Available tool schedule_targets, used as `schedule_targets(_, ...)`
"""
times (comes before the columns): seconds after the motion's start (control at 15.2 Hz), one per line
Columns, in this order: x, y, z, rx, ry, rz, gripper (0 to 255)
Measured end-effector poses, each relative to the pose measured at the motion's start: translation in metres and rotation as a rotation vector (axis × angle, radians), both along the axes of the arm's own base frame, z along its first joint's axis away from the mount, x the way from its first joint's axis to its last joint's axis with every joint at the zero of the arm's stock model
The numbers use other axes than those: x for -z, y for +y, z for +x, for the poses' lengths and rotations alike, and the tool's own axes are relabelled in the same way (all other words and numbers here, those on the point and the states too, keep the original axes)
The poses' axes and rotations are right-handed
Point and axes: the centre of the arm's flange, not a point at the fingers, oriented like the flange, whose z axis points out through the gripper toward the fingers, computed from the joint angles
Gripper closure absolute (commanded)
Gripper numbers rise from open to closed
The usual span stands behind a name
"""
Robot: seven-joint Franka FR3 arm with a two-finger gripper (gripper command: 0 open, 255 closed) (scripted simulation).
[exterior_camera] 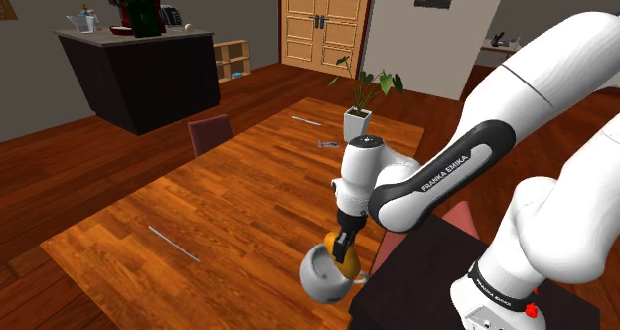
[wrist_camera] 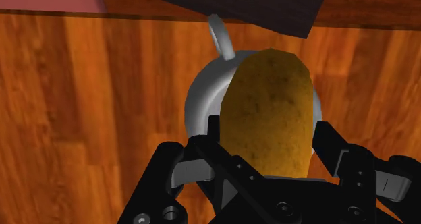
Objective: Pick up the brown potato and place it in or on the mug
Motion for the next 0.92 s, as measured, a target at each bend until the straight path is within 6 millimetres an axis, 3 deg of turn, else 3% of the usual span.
schedule_targets(0.4, 0.033, 0.0, 0.0, 0.0, -0.001, 0.0, 255)
schedule_targets(0.86, 0.037, 0.001, -0.001, -0.003, -0.002, 0.001, 255)
schedule_targets(0.92, 0.037, 0.002, -0.001, -0.003, -0.002, 0.001, 0)
